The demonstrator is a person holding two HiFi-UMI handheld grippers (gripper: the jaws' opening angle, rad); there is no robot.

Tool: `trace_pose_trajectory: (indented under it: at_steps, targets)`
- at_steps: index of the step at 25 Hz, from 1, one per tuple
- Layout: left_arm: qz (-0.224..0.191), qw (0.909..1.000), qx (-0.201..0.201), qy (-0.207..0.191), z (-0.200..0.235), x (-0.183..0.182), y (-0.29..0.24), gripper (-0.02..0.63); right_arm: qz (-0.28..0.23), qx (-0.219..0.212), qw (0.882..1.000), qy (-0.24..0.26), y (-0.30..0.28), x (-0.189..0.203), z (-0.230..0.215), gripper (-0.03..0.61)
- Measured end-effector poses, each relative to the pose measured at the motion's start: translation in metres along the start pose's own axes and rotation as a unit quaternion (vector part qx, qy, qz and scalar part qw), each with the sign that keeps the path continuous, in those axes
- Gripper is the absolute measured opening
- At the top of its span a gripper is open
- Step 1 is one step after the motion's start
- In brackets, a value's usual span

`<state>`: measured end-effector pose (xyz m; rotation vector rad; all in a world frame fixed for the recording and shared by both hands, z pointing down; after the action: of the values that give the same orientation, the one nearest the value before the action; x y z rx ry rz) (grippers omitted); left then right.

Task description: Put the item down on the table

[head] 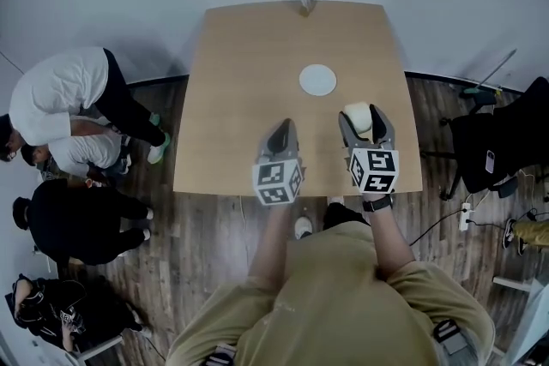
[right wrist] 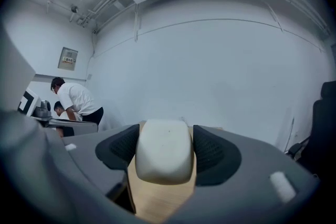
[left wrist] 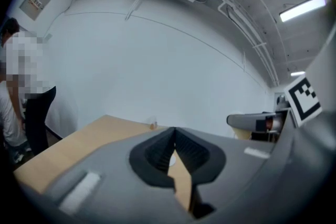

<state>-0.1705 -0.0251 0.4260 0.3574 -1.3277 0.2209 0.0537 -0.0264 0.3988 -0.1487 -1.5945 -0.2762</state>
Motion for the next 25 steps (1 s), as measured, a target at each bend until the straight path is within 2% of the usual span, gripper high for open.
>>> trace_pose_trajectory:
  at_steps: [5,16,22,25]
  targets:
    - [0.016,0.9998,0.009,-0.005,0.012,0.014,-0.043,0.003,0.013,0.01,1.0,-0.01,-0.043,0.021,-0.019,0.324]
    - [0.071,0.9974,0.007,-0.013,0.027,0.045,-0.135,0.003,0.064,-0.024,0.997,-0.039,-0.134,0.067,-0.05,0.324]
    - [0.105,0.9945,-0.006,-0.001,0.039,0.078,-0.169,0.003,0.091,-0.045,0.993,-0.054,-0.176,0.104,-0.066,0.324]
    - [0.123,0.9922,-0.019,0.008,0.049,0.097,-0.18,0.003,0.099,-0.065,0.992,-0.046,-0.2,0.123,-0.071,0.324]
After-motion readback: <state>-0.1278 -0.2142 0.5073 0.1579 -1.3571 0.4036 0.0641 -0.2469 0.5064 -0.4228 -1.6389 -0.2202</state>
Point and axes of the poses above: the fingertips, and each gripper's own axes: y backward along the fingers, z to its left, x out of its underside, the point moved 10 cm from there along y, backward along the fingers, and after that the axes turned 15 degrees about -z, right-handed, at the moved point
